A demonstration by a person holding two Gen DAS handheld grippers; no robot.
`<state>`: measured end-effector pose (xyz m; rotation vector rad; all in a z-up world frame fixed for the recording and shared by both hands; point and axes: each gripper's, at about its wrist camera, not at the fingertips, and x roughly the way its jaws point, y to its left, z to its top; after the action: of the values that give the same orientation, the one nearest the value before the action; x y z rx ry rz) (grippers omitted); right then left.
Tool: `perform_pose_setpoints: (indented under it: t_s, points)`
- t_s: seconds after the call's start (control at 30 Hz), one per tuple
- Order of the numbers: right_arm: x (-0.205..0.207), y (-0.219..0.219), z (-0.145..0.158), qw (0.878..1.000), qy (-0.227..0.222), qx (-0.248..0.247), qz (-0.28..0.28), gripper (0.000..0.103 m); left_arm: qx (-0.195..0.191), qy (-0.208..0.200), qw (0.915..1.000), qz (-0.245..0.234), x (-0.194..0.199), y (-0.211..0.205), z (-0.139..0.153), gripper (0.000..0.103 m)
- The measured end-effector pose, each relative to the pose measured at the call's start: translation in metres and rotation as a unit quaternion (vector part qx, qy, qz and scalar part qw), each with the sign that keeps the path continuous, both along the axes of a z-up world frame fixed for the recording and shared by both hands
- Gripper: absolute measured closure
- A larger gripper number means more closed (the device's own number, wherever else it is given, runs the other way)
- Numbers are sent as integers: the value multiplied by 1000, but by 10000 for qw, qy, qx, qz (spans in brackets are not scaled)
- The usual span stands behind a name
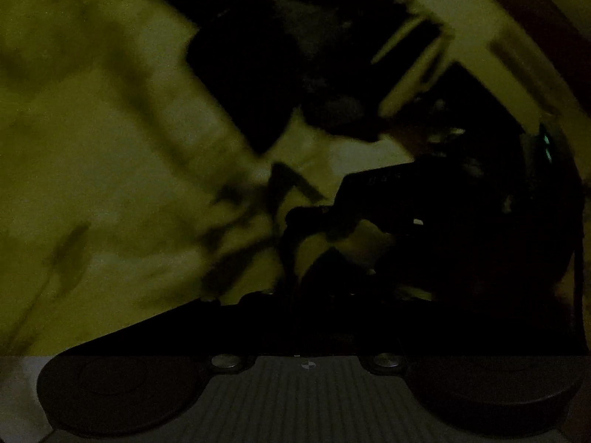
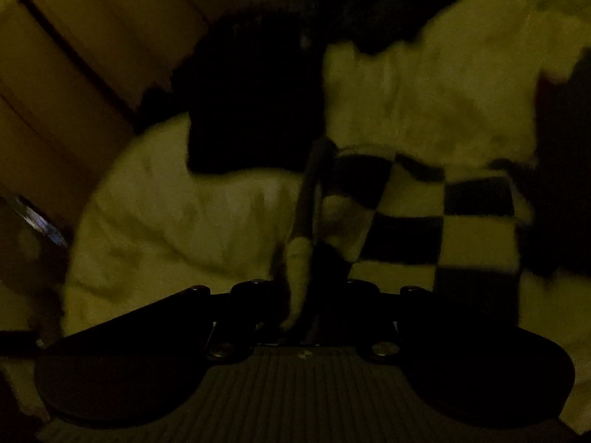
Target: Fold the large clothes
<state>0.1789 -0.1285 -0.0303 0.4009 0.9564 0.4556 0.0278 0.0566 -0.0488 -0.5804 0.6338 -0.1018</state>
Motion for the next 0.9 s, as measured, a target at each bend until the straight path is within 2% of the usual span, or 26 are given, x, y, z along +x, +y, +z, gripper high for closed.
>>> perform_pose_setpoints:
  t_s: [0.07,0.17,0.3,0.37,0.43,0.53,0.6,0.73,0.77,0.9]
  points:
    - [-3,10,-23,9998,188,45,62,64,-215,70,9997,24,-4,14,-14,22]
    - [-10,12,-38,9998,91,185,76,58,-292,53,9995,-58,-1,19,-20,21]
    - [-5,5,-35,9976,21,651,219,36,-137,-16,9999,-92,1,15,-17,14]
    - [-5,-8,-31,9942,30,1060,156,31,-154,-58,9998,-118,-2,16,-15,5]
    - [-7,-23,-23,9904,-34,1379,52,28,-205,-69,9997,-84,-3,17,-12,1]
    - [-11,-46,-9,9864,-264,1611,-203,22,-257,-172,9995,-32,-5,18,-4,0]
    - [-13,-68,-2,9840,-388,1689,-410,18,-99,-317,9994,111,-9,18,8,0]
    - [-21,-122,2,9793,-475,1760,-880,16,516,-749,9948,466,-17,16,35,0]
    - [-24,-134,-2,9786,-442,1752,-983,15,672,-746,9941,420,-12,15,39,0]
    - [-36,-163,-30,9755,-33,1855,-1181,15,1156,-181,9927,-293,31,3,34,0]
